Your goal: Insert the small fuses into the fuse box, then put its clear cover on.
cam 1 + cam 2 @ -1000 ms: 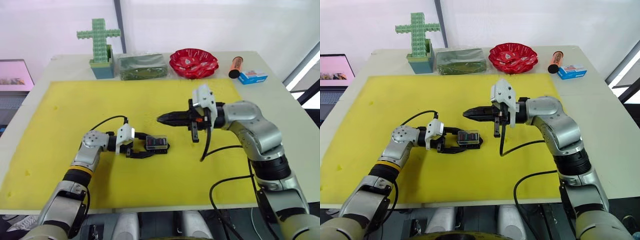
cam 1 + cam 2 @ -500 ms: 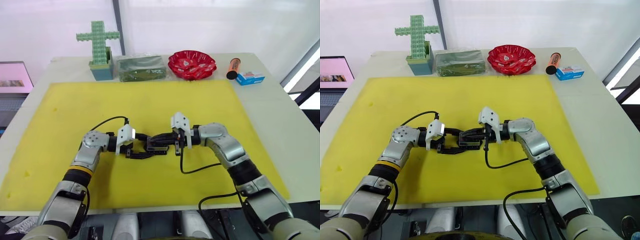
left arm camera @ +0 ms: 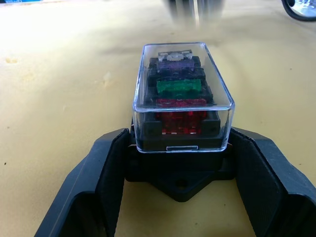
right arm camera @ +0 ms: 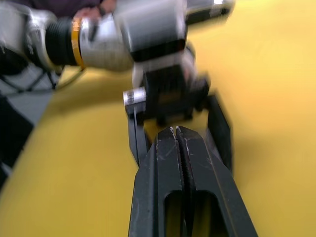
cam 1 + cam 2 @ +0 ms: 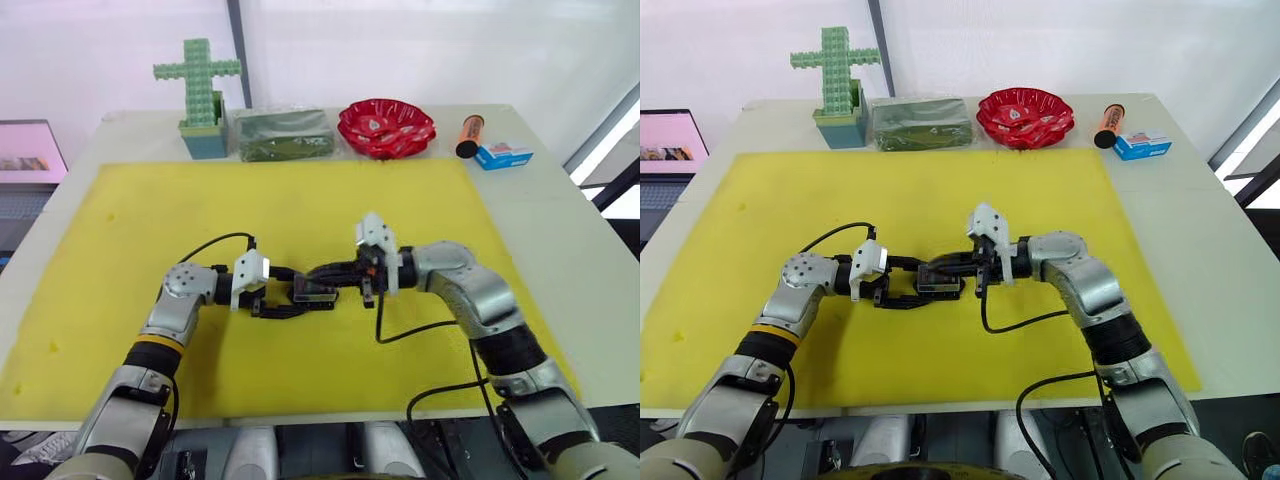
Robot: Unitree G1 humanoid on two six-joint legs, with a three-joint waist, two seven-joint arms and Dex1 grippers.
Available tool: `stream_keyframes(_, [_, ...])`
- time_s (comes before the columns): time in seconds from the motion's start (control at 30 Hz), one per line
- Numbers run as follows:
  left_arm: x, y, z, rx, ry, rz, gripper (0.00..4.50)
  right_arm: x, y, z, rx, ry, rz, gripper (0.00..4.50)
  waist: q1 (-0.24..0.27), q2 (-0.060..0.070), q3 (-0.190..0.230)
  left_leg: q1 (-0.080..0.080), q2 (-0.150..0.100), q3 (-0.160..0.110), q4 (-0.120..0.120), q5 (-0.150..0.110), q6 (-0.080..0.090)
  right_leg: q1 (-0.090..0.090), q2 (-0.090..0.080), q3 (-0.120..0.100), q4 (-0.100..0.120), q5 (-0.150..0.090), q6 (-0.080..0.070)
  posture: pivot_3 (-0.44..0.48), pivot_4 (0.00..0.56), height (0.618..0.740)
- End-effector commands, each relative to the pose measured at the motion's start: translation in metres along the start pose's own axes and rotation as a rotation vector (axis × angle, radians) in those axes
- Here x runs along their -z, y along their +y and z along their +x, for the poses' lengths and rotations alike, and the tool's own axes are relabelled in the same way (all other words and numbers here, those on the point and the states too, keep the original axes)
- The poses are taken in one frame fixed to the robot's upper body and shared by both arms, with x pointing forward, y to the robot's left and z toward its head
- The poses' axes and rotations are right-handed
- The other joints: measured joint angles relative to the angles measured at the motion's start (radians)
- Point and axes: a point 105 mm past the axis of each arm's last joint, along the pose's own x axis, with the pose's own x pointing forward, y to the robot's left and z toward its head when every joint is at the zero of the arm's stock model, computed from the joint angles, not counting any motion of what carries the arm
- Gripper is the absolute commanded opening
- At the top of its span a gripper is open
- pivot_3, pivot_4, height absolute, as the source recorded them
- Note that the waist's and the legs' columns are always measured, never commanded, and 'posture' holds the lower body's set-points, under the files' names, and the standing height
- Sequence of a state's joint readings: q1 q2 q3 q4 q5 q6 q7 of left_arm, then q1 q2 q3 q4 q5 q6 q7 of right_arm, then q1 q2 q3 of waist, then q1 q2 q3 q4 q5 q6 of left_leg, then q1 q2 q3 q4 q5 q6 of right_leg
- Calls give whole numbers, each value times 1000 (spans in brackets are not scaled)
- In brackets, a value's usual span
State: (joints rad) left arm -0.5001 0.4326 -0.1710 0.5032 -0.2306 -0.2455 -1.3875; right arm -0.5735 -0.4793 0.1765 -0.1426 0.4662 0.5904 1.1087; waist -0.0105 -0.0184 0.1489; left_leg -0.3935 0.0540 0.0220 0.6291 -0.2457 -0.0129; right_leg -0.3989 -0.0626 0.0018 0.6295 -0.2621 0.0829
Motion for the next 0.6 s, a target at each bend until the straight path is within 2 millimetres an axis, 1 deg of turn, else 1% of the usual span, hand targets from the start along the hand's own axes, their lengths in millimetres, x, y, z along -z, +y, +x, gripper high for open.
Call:
stream_keyframes(0.03, [1, 0, -6, -3, 16, 6, 2778, -36, 0, -22, 68, -31, -124, 31, 0, 0, 0, 0, 0, 0, 0, 0, 0, 0, 0, 0, 0, -1, -1, 0, 150, 740])
stream_keyframes(0.13, [1, 2, -10, -5, 22, 7, 2778, -36, -5, -43, 140, 41, -215, 31, 1, 0, 0, 0, 0, 0, 0, 0, 0, 0, 0, 0, 0, -2, -3, 0, 150, 740])
stream_keyframes(0.23, [3, 3, -13, 0, 43, 9, 2778, -31, -8, -62, 190, 77, -241, 642, -2, -1, 0, 0, 0, 0, 0, 0, 0, 0, 0, 0, -1, -2, -3, 0, 150, 740])
stream_keyframes(0.37, [4, 6, -16, -5, 54, 12, 2778, -15, -10, -83, 219, 170, -291, 1923, -3, -1, 0, 0, 0, 0, -1, 0, 0, 0, 0, 0, -1, -2, -3, 0, 150, 740])
stream_keyframes(0.4, [4, 7, -17, -6, 57, 11, 2778, -13, -11, -86, 222, 182, -296, 2305, -3, -1, 0, 0, 0, 0, -1, 0, 0, 0, 0, 0, -1, -2, -3, 0, 150, 740])
stream_keyframes(0.5, [6, 8, -19, -4, 76, -2, 2778, -13, -12, -88, 220, 186, -300, 3258, -5, -1, 0, 1, 0, 0, -1, 0, 0, 0, 0, 0, -1, -2, -3, 0, 150, 740])
stream_keyframes(0.53, [6, 8, -21, -6, 82, -6, 3516, -13, -14, -88, 219, 184, -302, 3652, -5, -1, 0, 1, 1, 0, -1, 0, 0, 0, 1, 0, -1, -2, -3, 0, 150, 740])
stream_keyframes(0.6, [6, 11, -26, -33, 93, -16, 4104, -10, -16, -90, 219, 193, -308, 4271, -4, -1, 0, 1, 1, 0, -1, 0, 0, 0, 1, 0, -1, -2, -3, 0, 150, 740])
